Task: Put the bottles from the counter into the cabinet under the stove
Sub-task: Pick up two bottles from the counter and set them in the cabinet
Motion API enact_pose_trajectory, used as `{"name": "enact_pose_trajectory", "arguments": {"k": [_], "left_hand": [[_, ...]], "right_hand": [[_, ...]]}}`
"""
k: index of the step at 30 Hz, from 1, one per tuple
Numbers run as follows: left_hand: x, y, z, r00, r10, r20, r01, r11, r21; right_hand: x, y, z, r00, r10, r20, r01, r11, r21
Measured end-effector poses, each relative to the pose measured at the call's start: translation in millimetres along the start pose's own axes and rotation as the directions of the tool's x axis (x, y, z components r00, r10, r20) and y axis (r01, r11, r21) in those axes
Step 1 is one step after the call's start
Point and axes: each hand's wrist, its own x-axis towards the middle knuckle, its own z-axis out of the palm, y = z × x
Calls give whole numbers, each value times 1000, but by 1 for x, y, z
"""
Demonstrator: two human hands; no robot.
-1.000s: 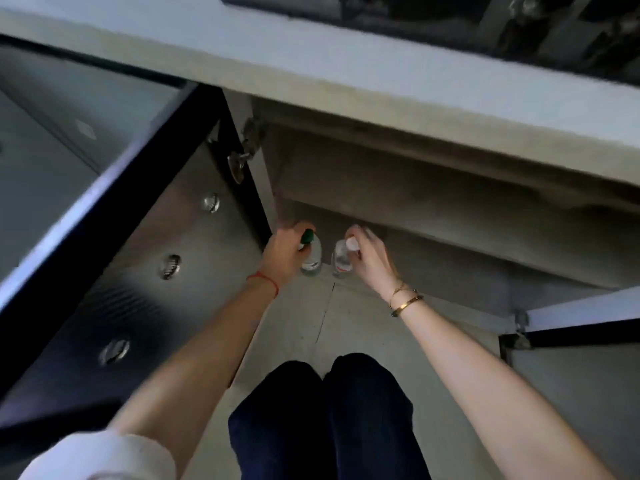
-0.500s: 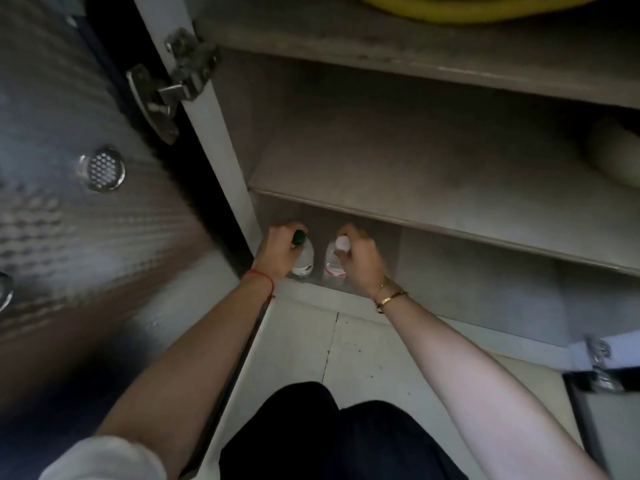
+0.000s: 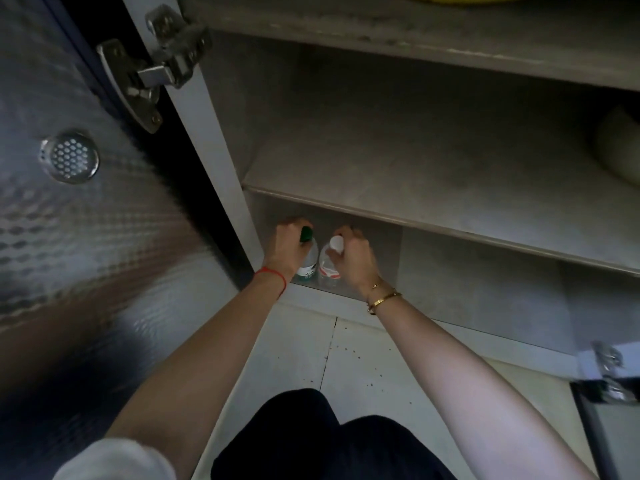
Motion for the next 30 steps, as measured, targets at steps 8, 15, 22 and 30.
{"name": "enact_pose_trajectory", "arguments": {"k": [8, 15, 22, 30], "left_hand": [[-13, 4, -9, 999, -40, 30, 40, 999, 0], [-60, 37, -61, 998, -37, 48, 33, 997, 69], [-130, 91, -154, 1000, -13, 26, 11, 998, 56], [-243, 218, -314, 998, -31, -51, 34, 998, 58]], "right_hand": [[-19, -5, -16, 1000, 3, -1, -3, 1000, -16], [-61, -42, -68, 998, 24, 60, -22, 1000, -19], [-122, -117, -152, 999, 20, 45, -18, 999, -35], [-209, -227, -296, 999, 25, 38, -22, 998, -63]]}}
